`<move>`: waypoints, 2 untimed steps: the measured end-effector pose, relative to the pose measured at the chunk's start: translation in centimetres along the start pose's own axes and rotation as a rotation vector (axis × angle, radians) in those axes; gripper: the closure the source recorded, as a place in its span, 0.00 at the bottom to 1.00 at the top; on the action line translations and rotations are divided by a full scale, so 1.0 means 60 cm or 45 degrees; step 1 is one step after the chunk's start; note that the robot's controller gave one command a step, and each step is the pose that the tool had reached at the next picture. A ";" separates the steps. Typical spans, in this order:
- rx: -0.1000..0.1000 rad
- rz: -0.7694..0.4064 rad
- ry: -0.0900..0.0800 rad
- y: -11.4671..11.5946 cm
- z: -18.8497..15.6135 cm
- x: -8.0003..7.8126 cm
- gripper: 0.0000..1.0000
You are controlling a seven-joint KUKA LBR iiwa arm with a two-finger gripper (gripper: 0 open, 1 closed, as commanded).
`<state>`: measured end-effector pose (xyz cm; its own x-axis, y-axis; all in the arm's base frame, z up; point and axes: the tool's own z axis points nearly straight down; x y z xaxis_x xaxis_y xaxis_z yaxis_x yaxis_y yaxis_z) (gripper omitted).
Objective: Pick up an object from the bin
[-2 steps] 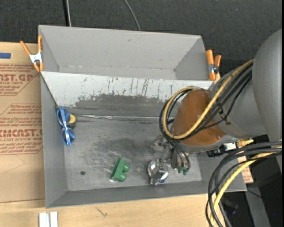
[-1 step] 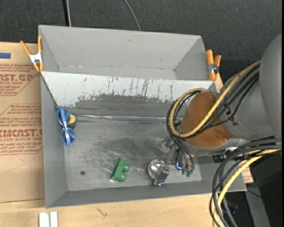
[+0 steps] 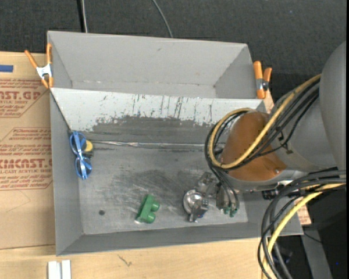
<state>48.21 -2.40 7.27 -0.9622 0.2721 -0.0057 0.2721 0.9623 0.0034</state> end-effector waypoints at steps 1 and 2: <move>0.002 -0.001 0.004 0.002 -0.065 -0.001 1.00; 0.002 -0.002 0.004 0.004 -0.109 -0.003 1.00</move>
Offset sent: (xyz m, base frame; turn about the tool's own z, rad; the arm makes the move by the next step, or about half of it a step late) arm 0.0000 0.0000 0.0372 0.0000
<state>48.38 -2.25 13.82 -0.9628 0.2703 -0.0023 0.2703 0.9628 0.0016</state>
